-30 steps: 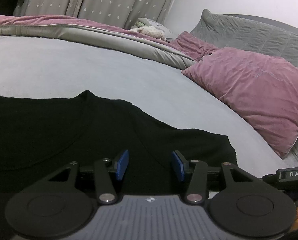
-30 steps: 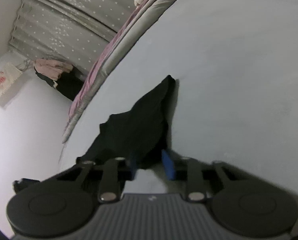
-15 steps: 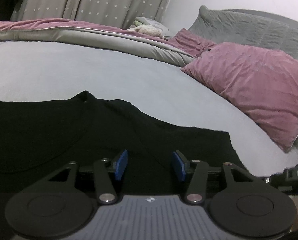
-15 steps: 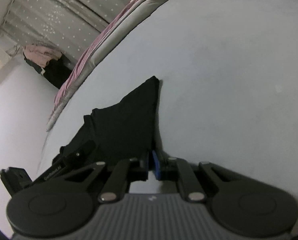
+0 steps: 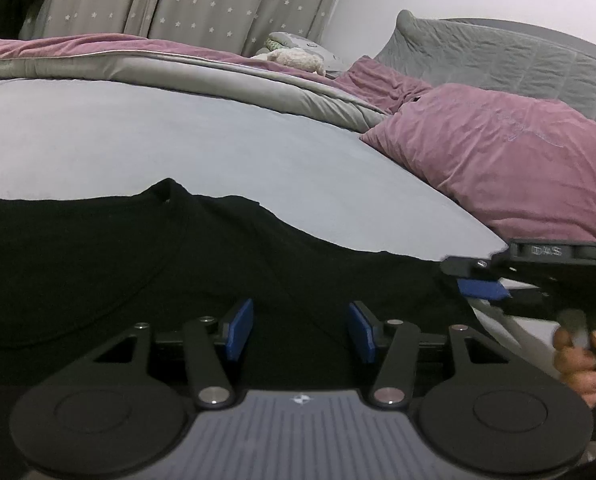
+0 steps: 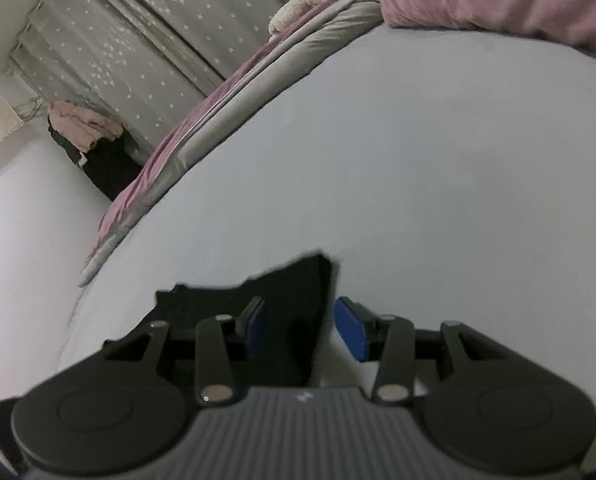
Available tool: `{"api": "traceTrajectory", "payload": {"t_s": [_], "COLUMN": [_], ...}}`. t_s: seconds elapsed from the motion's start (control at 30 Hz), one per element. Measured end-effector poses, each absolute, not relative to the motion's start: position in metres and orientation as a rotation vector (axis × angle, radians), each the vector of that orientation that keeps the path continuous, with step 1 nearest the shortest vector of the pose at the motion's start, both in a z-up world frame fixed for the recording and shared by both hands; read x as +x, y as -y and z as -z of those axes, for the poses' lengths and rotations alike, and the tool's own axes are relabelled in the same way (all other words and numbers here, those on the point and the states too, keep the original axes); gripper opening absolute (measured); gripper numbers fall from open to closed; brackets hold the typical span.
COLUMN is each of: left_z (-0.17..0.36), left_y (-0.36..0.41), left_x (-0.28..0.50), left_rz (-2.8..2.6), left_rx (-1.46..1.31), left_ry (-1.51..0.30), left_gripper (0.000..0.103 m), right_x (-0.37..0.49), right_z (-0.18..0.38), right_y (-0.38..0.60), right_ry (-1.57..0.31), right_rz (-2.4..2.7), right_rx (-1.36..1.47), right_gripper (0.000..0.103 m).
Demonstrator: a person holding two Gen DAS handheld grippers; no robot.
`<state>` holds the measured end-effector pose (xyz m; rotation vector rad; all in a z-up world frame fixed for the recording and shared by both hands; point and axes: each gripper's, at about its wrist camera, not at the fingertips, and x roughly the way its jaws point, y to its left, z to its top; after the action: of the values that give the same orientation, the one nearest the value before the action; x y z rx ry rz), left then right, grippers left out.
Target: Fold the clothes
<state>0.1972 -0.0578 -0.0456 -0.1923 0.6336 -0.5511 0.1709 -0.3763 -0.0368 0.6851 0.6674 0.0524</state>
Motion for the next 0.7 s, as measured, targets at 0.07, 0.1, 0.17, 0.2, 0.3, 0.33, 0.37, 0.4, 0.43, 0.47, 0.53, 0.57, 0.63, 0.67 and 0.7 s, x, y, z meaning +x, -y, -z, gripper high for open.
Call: {"api": "traceTrajectory", "payload": {"t_s": [0.07, 0.1, 0.17, 0.2, 0.3, 0.33, 0.37, 0.4, 0.43, 0.47, 0.53, 0.57, 0.63, 0.67, 0.7], "left_z": [0.046, 0.046, 0.046, 0.046, 0.046, 0.046, 0.046, 0.046, 0.046, 0.045, 0.043, 0.041, 0.035, 0.031, 0.028], "left_y": [0.058, 0.058, 0.058, 0.058, 0.058, 0.058, 0.057, 0.056, 0.055, 0.053, 0.05, 0.048, 0.045, 0.043, 0.04], "left_x": [0.197, 0.198, 0.197, 0.197, 0.197, 0.198, 0.198, 0.198, 0.198, 0.199, 0.198, 0.197, 0.192, 0.188, 0.183], "left_rz": [0.552, 0.553, 0.553, 0.553, 0.551, 0.552, 0.552, 0.555, 0.558, 0.561, 0.568, 0.571, 0.564, 0.561, 0.563], "left_rx": [-0.194, -0.195, -0.197, -0.195, -0.195, -0.199, -0.203, -0.211, -0.219, -0.229, -0.253, -0.262, -0.266, -0.266, -0.273], "left_ry": [-0.634, -0.634, -0.635, -0.635, -0.635, -0.635, -0.636, -0.636, -0.637, -0.638, -0.635, -0.633, -0.629, -0.628, -0.63], "left_gripper": [0.051, 0.051, 0.051, 0.051, 0.052, 0.052, 0.052, 0.052, 0.052, 0.052, 0.052, 0.052, 0.052, 0.052, 0.052], "right_x": [0.181, 0.182, 0.181, 0.179, 0.178, 0.178, 0.177, 0.176, 0.175, 0.174, 0.17, 0.168, 0.16, 0.156, 0.152], "right_z": [0.036, 0.036, 0.036, 0.037, 0.045, 0.045, 0.044, 0.042, 0.04, 0.036, 0.029, 0.025, 0.016, 0.013, 0.009], "right_y": [0.373, 0.371, 0.369, 0.368, 0.369, 0.369, 0.369, 0.368, 0.367, 0.365, 0.361, 0.358, 0.355, 0.354, 0.353], "right_ry": [-0.649, -0.641, -0.623, -0.612, -0.609, -0.607, -0.605, -0.602, -0.601, -0.597, -0.592, -0.593, -0.607, -0.611, -0.615], "right_rz": [-0.037, -0.02, 0.023, 0.049, 0.078, 0.074, 0.069, 0.064, 0.059, 0.062, 0.07, 0.074, 0.068, 0.064, 0.061], "right_rx": [0.636, 0.609, 0.557, 0.535, 0.519, 0.521, 0.523, 0.524, 0.523, 0.516, 0.501, 0.495, 0.501, 0.504, 0.507], "right_gripper": [0.03, 0.013, 0.007, 0.007, 0.007, 0.008, 0.009, 0.014, 0.024, 0.031, 0.051, 0.051, 0.05, 0.05, 0.051]}}
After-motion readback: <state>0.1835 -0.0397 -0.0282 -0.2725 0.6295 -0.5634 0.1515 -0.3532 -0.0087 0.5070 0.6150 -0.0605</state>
